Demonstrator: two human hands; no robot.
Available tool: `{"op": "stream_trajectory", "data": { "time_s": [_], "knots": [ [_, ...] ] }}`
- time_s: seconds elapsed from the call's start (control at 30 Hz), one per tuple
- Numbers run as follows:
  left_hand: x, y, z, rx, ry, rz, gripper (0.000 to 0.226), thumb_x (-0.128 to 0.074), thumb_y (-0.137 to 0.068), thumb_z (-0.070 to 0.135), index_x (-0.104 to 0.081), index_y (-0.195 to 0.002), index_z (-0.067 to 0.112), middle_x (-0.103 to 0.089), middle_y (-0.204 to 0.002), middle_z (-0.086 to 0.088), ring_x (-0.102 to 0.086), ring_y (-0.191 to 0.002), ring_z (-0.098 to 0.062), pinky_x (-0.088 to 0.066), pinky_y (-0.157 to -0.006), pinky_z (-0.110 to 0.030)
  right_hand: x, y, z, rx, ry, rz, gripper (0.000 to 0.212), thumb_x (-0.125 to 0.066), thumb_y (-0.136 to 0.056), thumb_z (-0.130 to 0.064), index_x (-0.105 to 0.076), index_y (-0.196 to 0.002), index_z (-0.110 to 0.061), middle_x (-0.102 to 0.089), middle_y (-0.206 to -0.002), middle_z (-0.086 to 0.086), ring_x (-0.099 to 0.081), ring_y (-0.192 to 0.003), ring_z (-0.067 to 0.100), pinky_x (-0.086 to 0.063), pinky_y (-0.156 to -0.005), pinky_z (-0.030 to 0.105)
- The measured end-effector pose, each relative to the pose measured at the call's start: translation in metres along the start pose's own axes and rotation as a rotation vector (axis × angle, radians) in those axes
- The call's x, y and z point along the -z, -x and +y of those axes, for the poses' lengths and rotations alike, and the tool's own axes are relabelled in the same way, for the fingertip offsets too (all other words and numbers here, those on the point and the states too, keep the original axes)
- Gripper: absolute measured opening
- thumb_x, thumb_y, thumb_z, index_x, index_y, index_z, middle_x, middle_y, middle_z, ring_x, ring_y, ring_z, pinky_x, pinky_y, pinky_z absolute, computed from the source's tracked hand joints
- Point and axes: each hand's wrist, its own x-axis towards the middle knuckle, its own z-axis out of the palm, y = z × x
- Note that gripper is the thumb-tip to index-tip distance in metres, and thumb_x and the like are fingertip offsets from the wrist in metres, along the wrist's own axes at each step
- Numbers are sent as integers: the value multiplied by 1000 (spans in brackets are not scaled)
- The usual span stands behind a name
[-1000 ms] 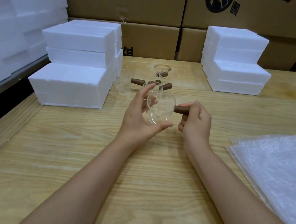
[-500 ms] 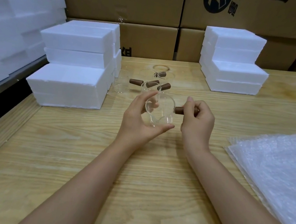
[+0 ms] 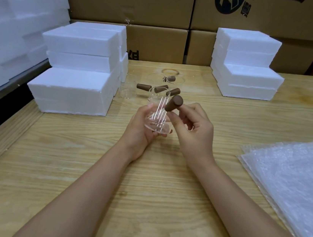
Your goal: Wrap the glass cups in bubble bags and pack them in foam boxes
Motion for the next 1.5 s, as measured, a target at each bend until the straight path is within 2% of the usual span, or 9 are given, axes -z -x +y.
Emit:
{"op": "stream_trajectory", "data": {
  "time_s": [0.13,0.27,0.43,0.6,0.77,0.87,1.0,1.27,1.5],
  "knots": [
    [4,-1,-1,9,25,-76,43,-36,-92,40,-62,-111,13,-63,-106,-22,-57,-103,-34,-50,-69,-28,-1,2,0,27,-1,-1,23,-72,-80,-4,-72,-103,-8,-47,-78,-6,-49,-70,-4,-37,-61,6],
    [4,-3,-2,-25,18,-32,46,-44,-86,40,-61,-119,13,-68,-104,-9,-64,-97,-20,-46,-69,-32,-3,4,2,-29,16,-16,20,-75,-75,-24,-66,-94,-27,-50,-85,-13,-50,-79,-1,-41,-68,19],
    [6,-5,-8,-64,-85,-24,65,-52,-86,39,-34,-145,18,-61,-107,-1,-57,-87,-15,-46,-70,-27,-9,5,8,-227,-273,106,14,-69,-85,-11,-63,-94,-20,-68,-89,-6,-63,-82,5,-52,-73,24],
    [9,-6,-6,-70,-117,-22,71,-55,-88,51,-25,-150,32,-57,-134,-9,-58,-107,-16,-43,-88,-34,-5,0,15,-410,-584,151,5,-64,-86,-8,-65,-89,-12,-68,-77,-5,-64,-81,15,-56,-76,31],
    [6,-2,-8,-89,-207,38,78,-74,-69,32,-47,-136,4,-63,-125,-14,-63,-110,-19,-50,-92,-31,0,-4,17,-571,-825,137,8,-59,-88,-2,-60,-86,-9,-66,-79,7,-66,-78,21,-57,-76,34],
    [5,-1,-9,-154,-333,60,58,-77,-66,22,-58,-121,20,-68,-117,-5,-62,-110,-18,-50,-93,-35,3,-6,18,-637,-879,124,9,-54,-90,0,-55,-93,-8,-65,-82,12,-67,-80,26,-55,-77,37],
    [3,1,-9,-229,-497,31,67,-82,-62,25,-56,-123,30,-68,-117,11,-58,-102,-1,-47,-86,-23,1,-9,21,-734,-911,167,4,-51,-94,-4,-51,-97,-6,-63,-79,12,-67,-76,26,-58,-70,36],
    [6,2,-8,-334,-694,-39,80,-89,-60,9,-52,-128,32,-59,-129,14,-54,-107,4,-41,-91,-15,2,-13,29,-839,-969,210,5,-45,-95,-6,-47,-100,-6,-62,-68,10,-69,-77,31,-59,-70,37],
    [7,0,-13,-381,-668,-84,77,-81,-58,2,-56,-113,50,-55,-135,17,-48,-130,-4,-37,-110,-32,7,-16,26,-821,-1096,260,25,-39,-87,1,-49,-66,-8,-58,-69,11,-60,-88,29,-46,-95,41]
  ]
}}
